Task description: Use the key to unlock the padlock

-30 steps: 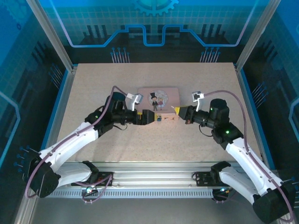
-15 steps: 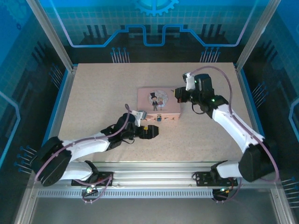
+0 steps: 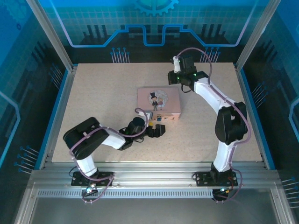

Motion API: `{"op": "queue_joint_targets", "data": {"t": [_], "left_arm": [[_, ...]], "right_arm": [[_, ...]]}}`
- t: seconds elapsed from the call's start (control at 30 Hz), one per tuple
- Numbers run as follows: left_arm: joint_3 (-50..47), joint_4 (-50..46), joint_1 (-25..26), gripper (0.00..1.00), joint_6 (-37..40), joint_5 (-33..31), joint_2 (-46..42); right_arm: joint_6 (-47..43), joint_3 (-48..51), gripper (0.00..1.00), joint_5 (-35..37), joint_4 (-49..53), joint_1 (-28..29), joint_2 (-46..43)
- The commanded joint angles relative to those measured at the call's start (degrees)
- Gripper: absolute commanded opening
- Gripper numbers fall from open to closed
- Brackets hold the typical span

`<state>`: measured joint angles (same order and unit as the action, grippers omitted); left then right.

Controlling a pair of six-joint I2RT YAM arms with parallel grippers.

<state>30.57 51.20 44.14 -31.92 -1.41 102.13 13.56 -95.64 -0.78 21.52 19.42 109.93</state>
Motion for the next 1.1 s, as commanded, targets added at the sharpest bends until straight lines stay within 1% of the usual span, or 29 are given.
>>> {"op": "queue_joint_targets", "data": {"t": [0.0,0.17,0.43,0.53,0.8,0.9,1.0,1.07], "left_arm": [[1.7,10.4,0.9,0.99,3.6,-4.1,3.3],[3.6,12.3,1.1,0.99,5.0,-4.4,6.9],[5.9,15.9,1.1,0.99,4.2,-0.7,11.0],[6.2,17.5,1.0,0.98,4.2,1.3,11.7],[7.4,19.8,0.6,0.93,3.8,3.4,13.4],[7.6,22.6,-0.3,0.88,2.1,5.8,14.5],[7.5,25.0,-1.5,0.86,0.0,7.7,14.9],[7.6,25.2,-2.3,0.81,-1.7,9.8,14.8]], "right_arm": [[-2.6,-5.7,0.0,3.1,4.7,-0.6,4.4],[-4.0,-11.4,0.0,4.8,7.8,-0.4,9.9],[-5.1,-17.0,0.0,4.9,12.3,0.4,16.7],[-5.2,-16.2,0.0,4.6,12.8,1.0,17.5],[-5.3,-10.5,0.0,4.1,11.8,2.2,16.4],[-5.2,-8.6,0.0,3.7,11.3,2.4,15.8],[-5.3,-6.6,0.0,3.3,10.4,2.7,14.7],[-5.3,-5.8,0.0,3.3,10.1,3.0,14.1]]}}
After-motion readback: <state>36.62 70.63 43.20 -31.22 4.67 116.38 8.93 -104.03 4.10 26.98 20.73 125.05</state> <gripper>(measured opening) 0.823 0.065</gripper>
